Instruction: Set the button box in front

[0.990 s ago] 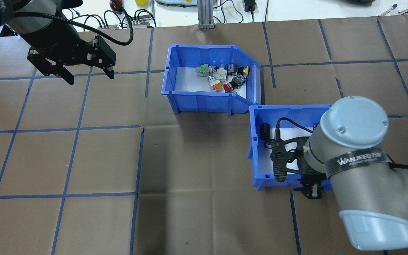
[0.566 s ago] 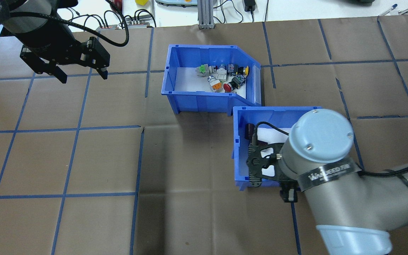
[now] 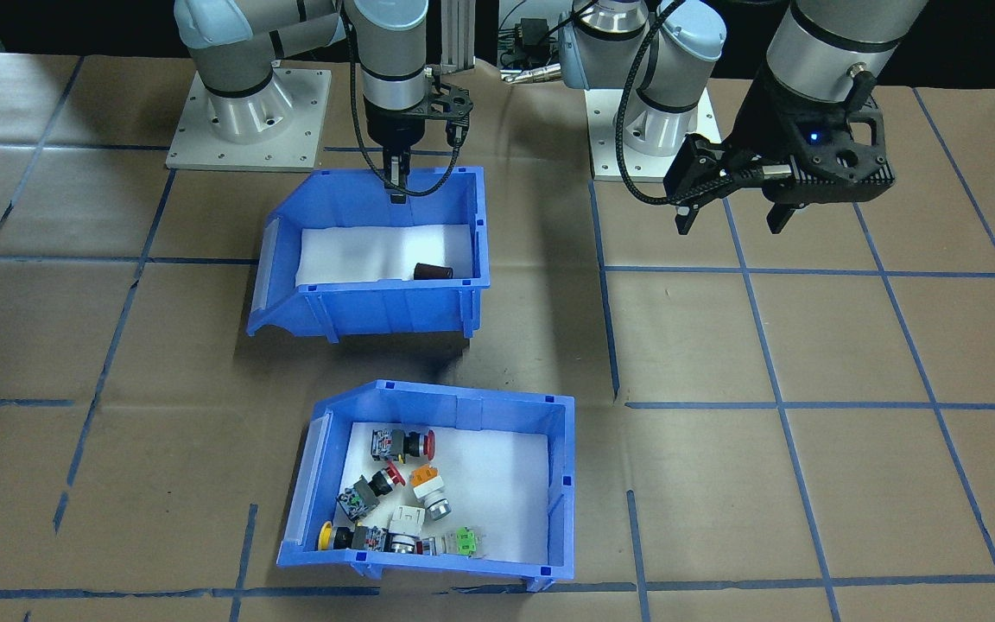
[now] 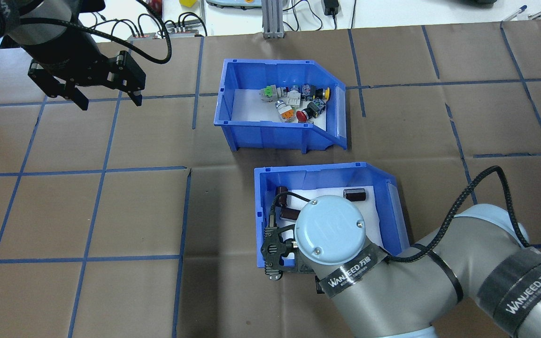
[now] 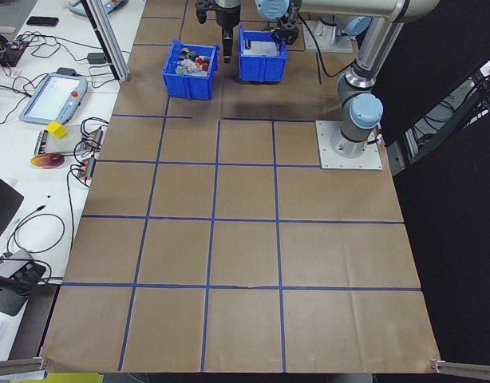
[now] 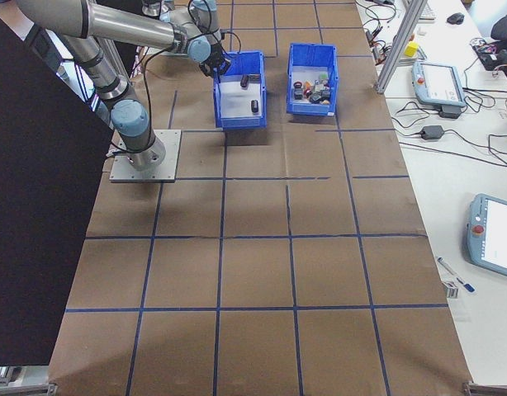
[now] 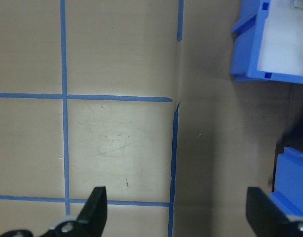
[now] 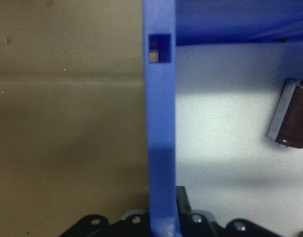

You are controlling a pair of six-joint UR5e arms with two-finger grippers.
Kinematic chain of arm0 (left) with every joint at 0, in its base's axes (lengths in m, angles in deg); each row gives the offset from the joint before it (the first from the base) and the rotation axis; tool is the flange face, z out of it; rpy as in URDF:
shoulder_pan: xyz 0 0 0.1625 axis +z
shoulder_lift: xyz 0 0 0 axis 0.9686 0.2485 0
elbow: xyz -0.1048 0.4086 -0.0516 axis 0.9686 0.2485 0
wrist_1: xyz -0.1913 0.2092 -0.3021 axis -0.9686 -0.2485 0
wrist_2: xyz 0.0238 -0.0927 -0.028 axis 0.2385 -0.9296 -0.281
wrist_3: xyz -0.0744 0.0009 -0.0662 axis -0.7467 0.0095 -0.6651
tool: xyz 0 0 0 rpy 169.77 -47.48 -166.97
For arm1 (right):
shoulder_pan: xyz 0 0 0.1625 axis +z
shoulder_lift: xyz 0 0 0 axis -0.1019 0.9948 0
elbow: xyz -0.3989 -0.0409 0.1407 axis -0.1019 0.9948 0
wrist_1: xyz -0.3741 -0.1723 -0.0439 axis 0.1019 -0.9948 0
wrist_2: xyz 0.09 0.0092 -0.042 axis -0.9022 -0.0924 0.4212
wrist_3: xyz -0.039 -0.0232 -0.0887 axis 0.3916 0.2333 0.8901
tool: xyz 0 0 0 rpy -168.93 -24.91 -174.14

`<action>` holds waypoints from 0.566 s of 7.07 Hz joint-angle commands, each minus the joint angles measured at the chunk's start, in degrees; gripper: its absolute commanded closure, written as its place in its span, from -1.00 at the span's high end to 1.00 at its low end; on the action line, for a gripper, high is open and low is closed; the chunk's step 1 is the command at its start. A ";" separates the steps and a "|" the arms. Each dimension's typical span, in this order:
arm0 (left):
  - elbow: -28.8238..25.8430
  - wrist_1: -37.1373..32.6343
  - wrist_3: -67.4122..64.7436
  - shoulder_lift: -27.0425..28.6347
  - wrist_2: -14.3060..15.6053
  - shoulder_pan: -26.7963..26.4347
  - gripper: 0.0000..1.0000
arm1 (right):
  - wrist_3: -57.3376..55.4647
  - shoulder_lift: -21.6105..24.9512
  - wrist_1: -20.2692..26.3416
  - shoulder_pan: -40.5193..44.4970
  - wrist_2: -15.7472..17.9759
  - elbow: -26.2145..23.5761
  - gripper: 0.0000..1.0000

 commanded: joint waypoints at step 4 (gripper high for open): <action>-0.26 0.09 -0.09 0.77 -0.16 0.00 0.98 | -4.48 -4.18 -2.23 2.69 -0.33 2.06 0.01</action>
